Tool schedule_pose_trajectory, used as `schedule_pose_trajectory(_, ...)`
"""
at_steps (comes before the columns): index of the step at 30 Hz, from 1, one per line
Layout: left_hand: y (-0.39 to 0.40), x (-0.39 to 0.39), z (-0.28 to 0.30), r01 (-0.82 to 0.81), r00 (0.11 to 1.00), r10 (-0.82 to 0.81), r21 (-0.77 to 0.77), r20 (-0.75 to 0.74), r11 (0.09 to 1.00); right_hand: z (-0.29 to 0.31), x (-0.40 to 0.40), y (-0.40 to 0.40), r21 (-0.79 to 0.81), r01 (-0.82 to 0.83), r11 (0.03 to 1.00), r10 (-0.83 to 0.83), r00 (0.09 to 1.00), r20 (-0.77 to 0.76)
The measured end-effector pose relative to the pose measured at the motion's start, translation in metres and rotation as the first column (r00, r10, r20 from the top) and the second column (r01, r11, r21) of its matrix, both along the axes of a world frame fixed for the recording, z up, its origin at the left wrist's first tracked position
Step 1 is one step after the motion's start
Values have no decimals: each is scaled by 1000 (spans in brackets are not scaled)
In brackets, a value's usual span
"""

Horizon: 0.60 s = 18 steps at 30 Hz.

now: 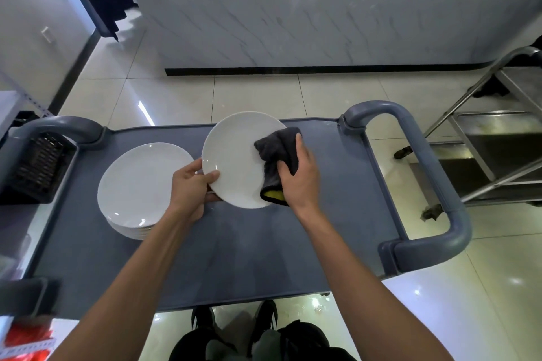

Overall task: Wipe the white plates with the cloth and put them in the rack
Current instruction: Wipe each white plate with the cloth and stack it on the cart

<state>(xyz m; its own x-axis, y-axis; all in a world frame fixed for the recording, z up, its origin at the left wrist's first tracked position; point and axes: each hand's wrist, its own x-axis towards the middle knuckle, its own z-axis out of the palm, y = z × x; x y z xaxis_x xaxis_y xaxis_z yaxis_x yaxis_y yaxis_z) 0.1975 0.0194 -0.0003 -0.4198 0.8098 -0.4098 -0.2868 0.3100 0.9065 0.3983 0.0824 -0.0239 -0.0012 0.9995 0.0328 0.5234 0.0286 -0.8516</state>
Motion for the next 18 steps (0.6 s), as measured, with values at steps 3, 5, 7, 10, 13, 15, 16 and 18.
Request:
schedule_pose_trajectory(3, 0, 11, -4, -74, 996, 73, 21, 51, 997, -5, -12, -11, 7, 16, 1000, -17, 992, 122)
schedule_pose_trajectory(5, 1, 16, -3, -105, 993, 102, 37, 66, 994, -7, -19, -20, 23, 5, 1000, -11, 964, 267)
schedule_pose_trajectory(7, 1, 20, -2, -125, 989, 121, 47, 85, 991, -9, -25, -28, 62, -8, 998, -17, 922, 388)
schedule_pose_trajectory(10, 1, 24, 0, -141, 987, 137, 48, 85, 989, -12, -30, -37, 91, -46, 995, -5, 866, 500)
schedule_pose_trajectory(13, 2, 27, 1, -121, 991, 117, 62, 59, 991, -18, -36, -47, 137, -128, 982, 36, 846, 532)
schedule_pose_trajectory(15, 1, 30, 1, -95, 995, 93, 68, 35, 993, -20, -39, -52, 166, -162, 973, 56, 858, 510)
schedule_pose_trajectory(16, 0, 31, 2, -82, 996, 81, 69, 30, 994, -21, -40, -51, 172, -164, 971, 59, 867, 495)
schedule_pose_trajectory(18, 1, 31, 3, -60, 998, 58, 69, 28, 996, -20, -41, -43, 173, -172, 970, 68, 871, 486)
